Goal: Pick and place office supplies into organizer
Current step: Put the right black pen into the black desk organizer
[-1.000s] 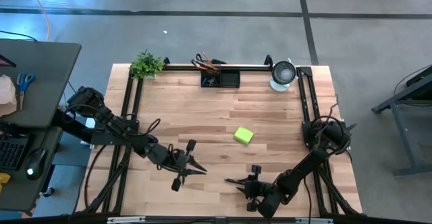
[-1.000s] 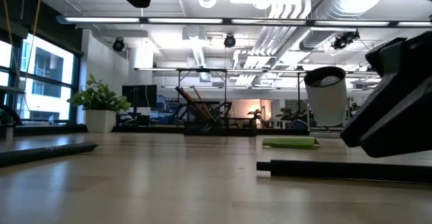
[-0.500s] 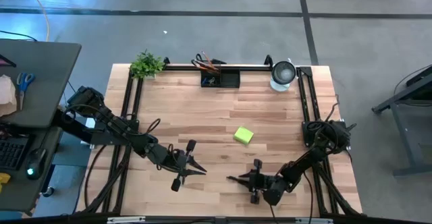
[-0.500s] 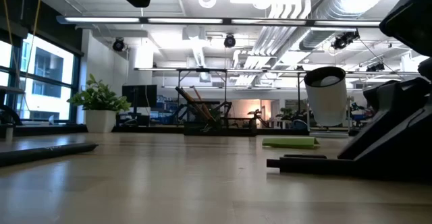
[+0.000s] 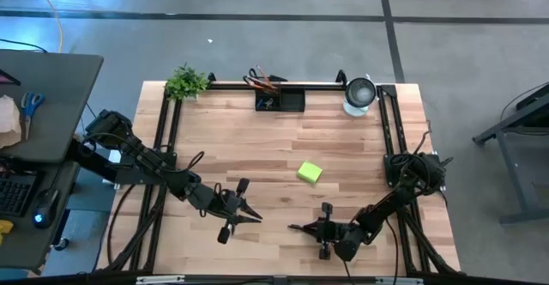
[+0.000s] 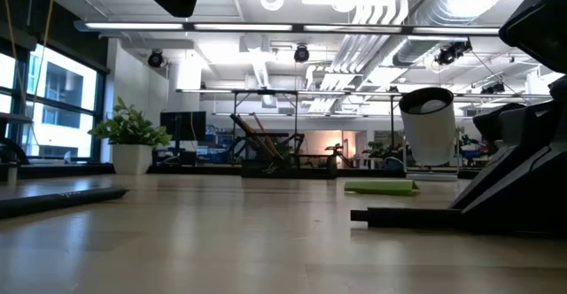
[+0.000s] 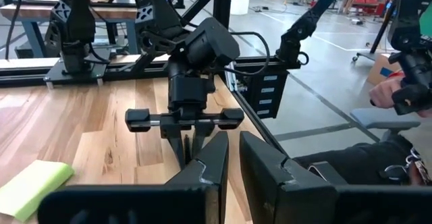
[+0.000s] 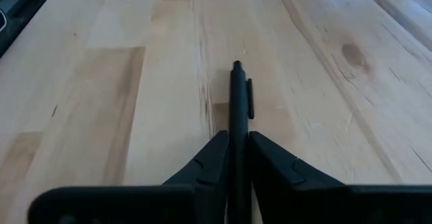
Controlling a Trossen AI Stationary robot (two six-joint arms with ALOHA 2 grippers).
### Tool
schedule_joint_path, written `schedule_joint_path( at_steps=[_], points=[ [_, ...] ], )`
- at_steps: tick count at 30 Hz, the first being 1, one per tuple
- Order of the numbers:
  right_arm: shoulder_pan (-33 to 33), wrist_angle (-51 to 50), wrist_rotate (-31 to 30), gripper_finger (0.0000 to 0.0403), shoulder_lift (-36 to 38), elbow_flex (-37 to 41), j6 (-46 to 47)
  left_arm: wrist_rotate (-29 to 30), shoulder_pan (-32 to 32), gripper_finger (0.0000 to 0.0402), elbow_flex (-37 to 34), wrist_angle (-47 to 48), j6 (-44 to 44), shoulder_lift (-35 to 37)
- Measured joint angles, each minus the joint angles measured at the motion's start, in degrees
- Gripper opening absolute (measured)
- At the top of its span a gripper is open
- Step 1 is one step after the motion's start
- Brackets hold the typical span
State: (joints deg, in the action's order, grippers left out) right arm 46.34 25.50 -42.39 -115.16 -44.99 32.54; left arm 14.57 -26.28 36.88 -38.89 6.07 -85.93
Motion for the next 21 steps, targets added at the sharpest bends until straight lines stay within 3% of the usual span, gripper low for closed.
schedule_joint_path(
  at_steps=[12, 17, 21],
  points=[
    [0.0, 7.5, -3.7, 0.0031, 0.1, 2.3, -4.3, 0.0, 0.0, 0.0028, 0.0, 0.3, 0.0, 0.0],
    [0.9, 11.1, -8.4, 0.0027, 5.6, 2.3, -11.3, 0.0, 0.0, 0.0028, 0.0, 0.5, -0.8, 0.0],
    [1.3, 12.6, -7.8, 0.0034, 11.2, 2.2, -14.7, 0.1, 0.0, 0.0028, 0.0, 0.5, -3.0, 0.0]
  ],
)
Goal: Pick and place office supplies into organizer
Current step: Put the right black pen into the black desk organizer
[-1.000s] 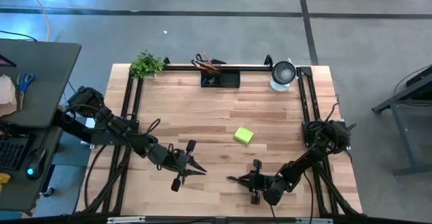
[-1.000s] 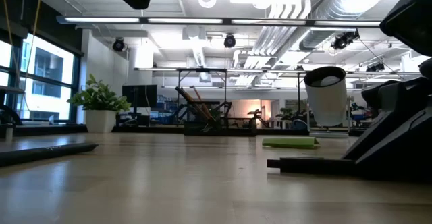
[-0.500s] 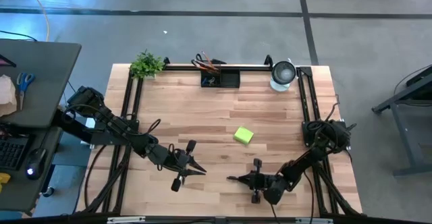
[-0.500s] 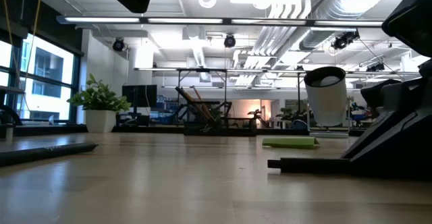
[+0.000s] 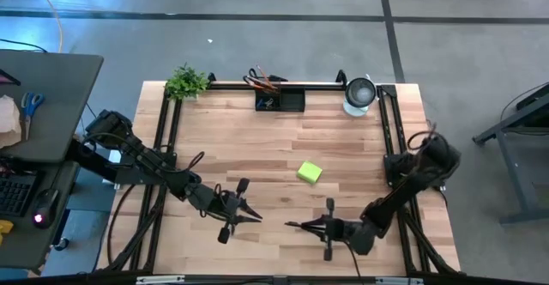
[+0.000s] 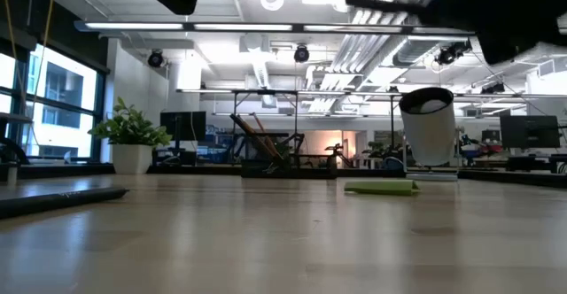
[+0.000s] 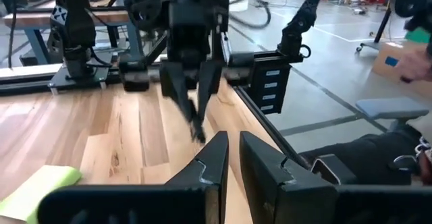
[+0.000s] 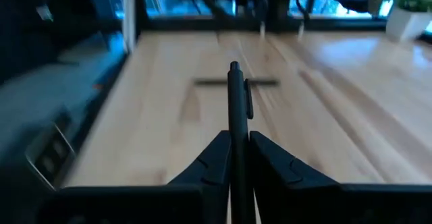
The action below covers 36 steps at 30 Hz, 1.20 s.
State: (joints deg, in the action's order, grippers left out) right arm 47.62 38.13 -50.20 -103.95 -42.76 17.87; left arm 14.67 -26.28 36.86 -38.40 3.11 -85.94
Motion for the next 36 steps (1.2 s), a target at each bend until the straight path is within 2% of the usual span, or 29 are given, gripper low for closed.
schedule_joint_path(
  at_steps=[5, 8, 13, 18, 23, 28, 36],
  points=[
    [0.1, 8.1, 1.7, 0.0035, 3.3, 0.0, -7.6, 1.8, 0.0, 0.0028, 0.0, -3.5, -0.8, -2.3],
    [-0.2, 15.3, 3.7, 0.0030, 3.4, 0.0, -14.7, 2.7, 0.0, 0.0039, 0.0, -9.3, -2.4, -4.6],
    [-1.8, 21.5, 6.0, 0.0032, 3.4, 0.0, -21.6, 2.9, 0.0, 0.0091, 0.0, -18.2, -4.4, -7.8],
    [-4.4, 23.0, 10.0, 0.0034, 3.4, 0.0, -23.0, 3.0, 0.0, 0.0157, 0.8, -27.7, -4.5, -11.8],
    [-6.5, 23.5, 14.8, 0.0030, 3.4, -0.1, -22.6, 3.1, 0.1, 0.0200, 3.4, -29.4, -6.4, -15.0],
    [-7.5, 23.6, 18.1, 0.0037, 3.4, -0.1, -20.4, 4.5, 0.0, 0.0210, 5.7, -29.1, -10.2, -17.5],
    [-7.5, 23.0, 19.4, 0.0030, 3.4, -0.1, -18.9, 6.7, 0.0, 0.0195, 8.0, -29.1, -12.9, -19.5]
  ],
)
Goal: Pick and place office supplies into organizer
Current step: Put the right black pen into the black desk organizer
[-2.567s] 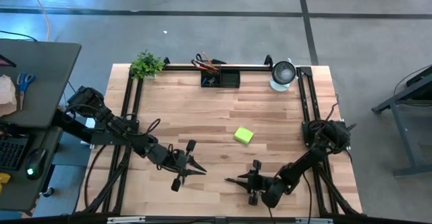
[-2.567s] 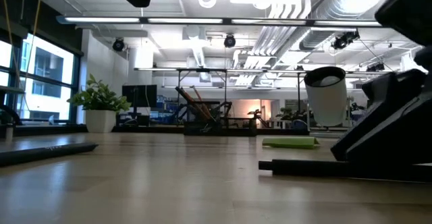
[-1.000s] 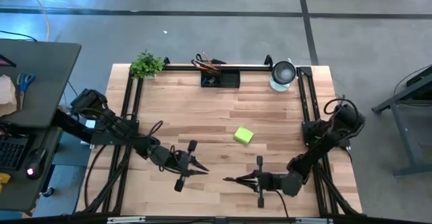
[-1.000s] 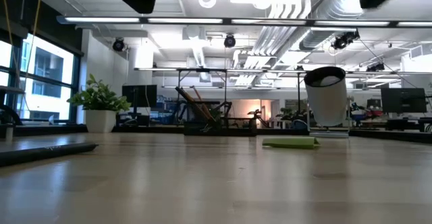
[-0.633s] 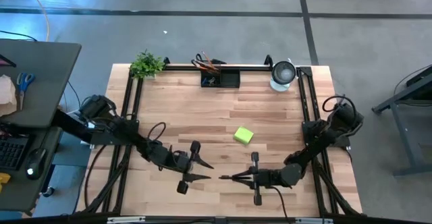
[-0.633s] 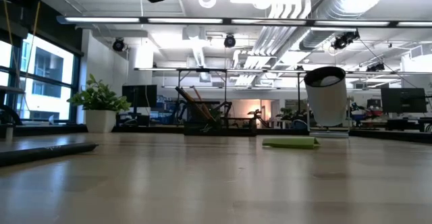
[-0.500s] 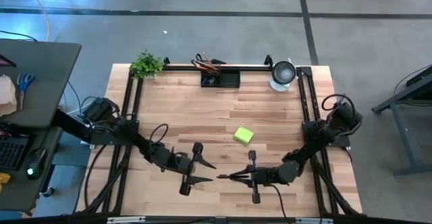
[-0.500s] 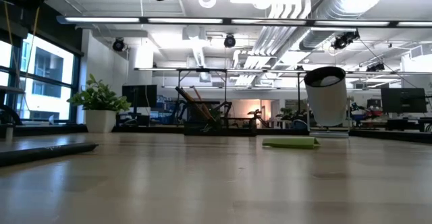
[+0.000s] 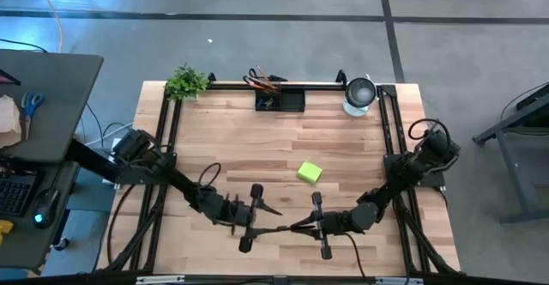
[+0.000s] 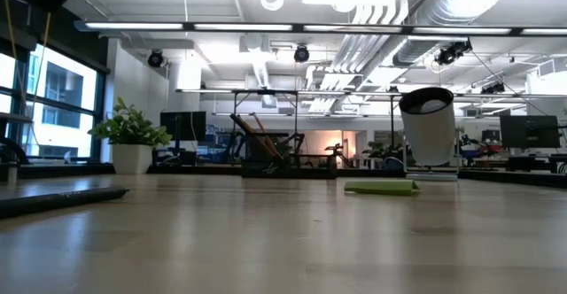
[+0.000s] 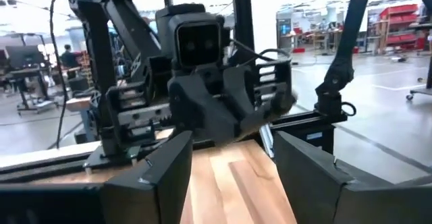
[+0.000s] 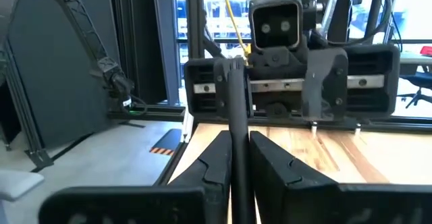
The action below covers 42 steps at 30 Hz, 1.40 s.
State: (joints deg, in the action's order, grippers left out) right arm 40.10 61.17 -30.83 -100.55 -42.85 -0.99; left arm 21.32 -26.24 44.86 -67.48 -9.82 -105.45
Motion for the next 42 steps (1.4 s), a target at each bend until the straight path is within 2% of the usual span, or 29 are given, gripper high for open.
schedule_joint_path(
  at_steps=[8, 12, 25, 31, 36, 42],
  points=[
    [0.0, -0.5, -0.2, 0.0037, 0.0, 0.0, 0.1, -5.8, 0.0, 0.0174, 1.3, 0.2, -3.9, 0.0],
    [0.0, -0.5, -0.2, 0.0030, 0.0, 0.0, 0.6, -6.3, 0.0, 0.0170, 1.3, 0.7, -4.1, 0.0],
    [-1.5, -1.4, 1.1, 0.0030, 0.0, 0.0, 2.3, -5.1, 0.0, 0.0170, 1.3, 1.2, -6.4, 0.0],
    [-1.6, -1.4, 1.4, 0.0036, 0.0, 0.0, 2.5, -0.5, 0.0, 0.0168, 1.4, 1.4, -6.3, 0.0],
    [-1.6, -1.6, 1.3, 0.0034, 0.0, 0.0, 2.5, 1.6, 0.0, 0.0135, 1.4, 1.6, -5.8, 0.0],
    [-1.6, -1.8, 1.3, 0.0030, 0.0, 0.0, 2.5, -1.0, 0.0, 0.0065, 1.4, 1.8, -5.1, 0.0]
  ],
)
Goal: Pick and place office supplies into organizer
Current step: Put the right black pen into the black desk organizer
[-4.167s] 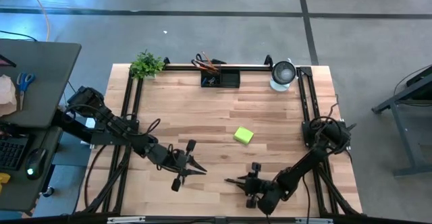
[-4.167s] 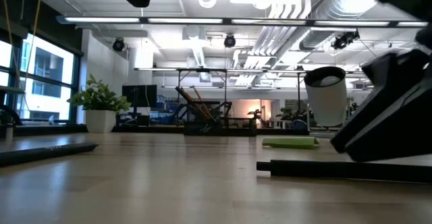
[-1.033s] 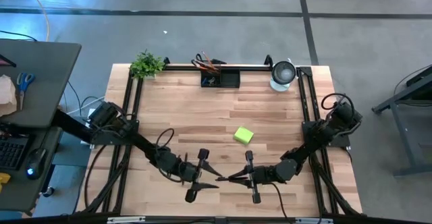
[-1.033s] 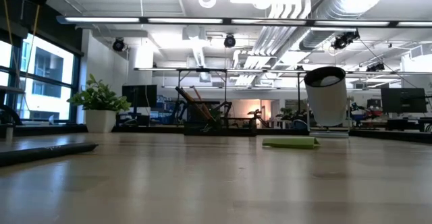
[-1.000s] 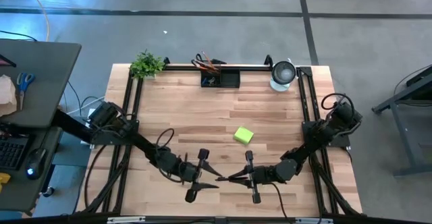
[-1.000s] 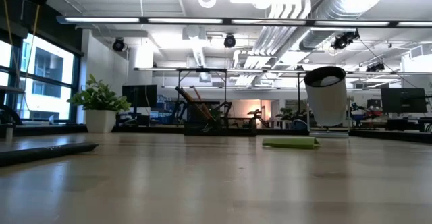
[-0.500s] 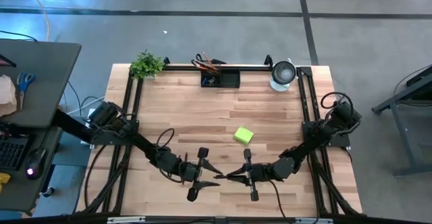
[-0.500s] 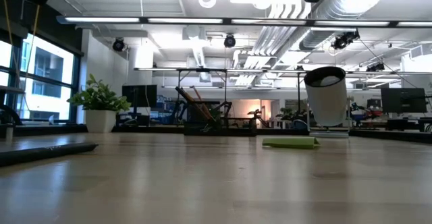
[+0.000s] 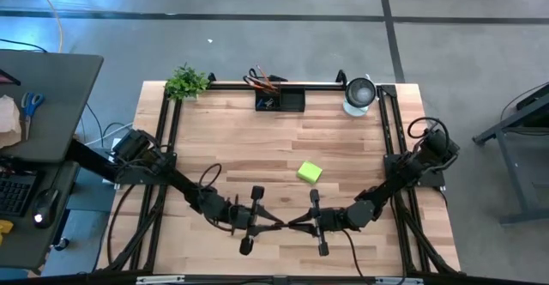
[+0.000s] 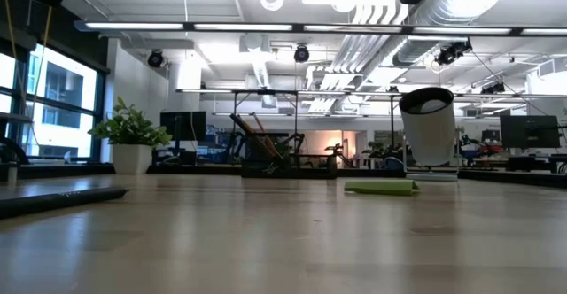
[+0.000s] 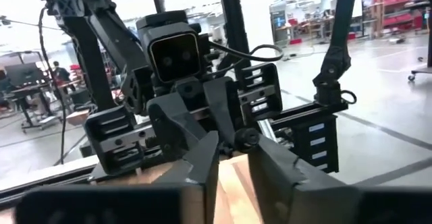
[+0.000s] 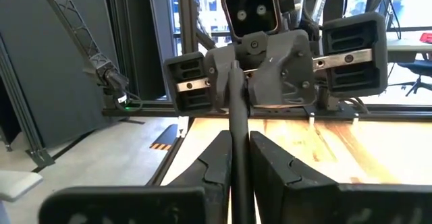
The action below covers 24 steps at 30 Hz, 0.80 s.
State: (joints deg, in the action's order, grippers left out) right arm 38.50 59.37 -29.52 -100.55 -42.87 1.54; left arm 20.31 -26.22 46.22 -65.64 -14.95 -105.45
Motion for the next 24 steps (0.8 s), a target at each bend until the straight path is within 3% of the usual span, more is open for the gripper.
schedule_joint_path(
  at_steps=[6, 14, 24],
  points=[
    [0.0, -0.1, -0.3, 0.0037, 0.0, 0.0, 0.2, -0.4, 0.0, 0.0020, 0.0, 0.1, 0.0, 0.0],
    [0.0, -0.4, 0.0, 0.0033, 0.0, 0.0, 0.3, 0.3, 0.0, 0.0033, 0.0, 0.1, 1.2, 0.0],
    [0.2, -1.5, -1.9, 0.0108, 0.0, 0.0, 1.4, 2.2, 1.1, 0.0000, 0.0, 6.5, 7.8, 2.6]
  ],
)
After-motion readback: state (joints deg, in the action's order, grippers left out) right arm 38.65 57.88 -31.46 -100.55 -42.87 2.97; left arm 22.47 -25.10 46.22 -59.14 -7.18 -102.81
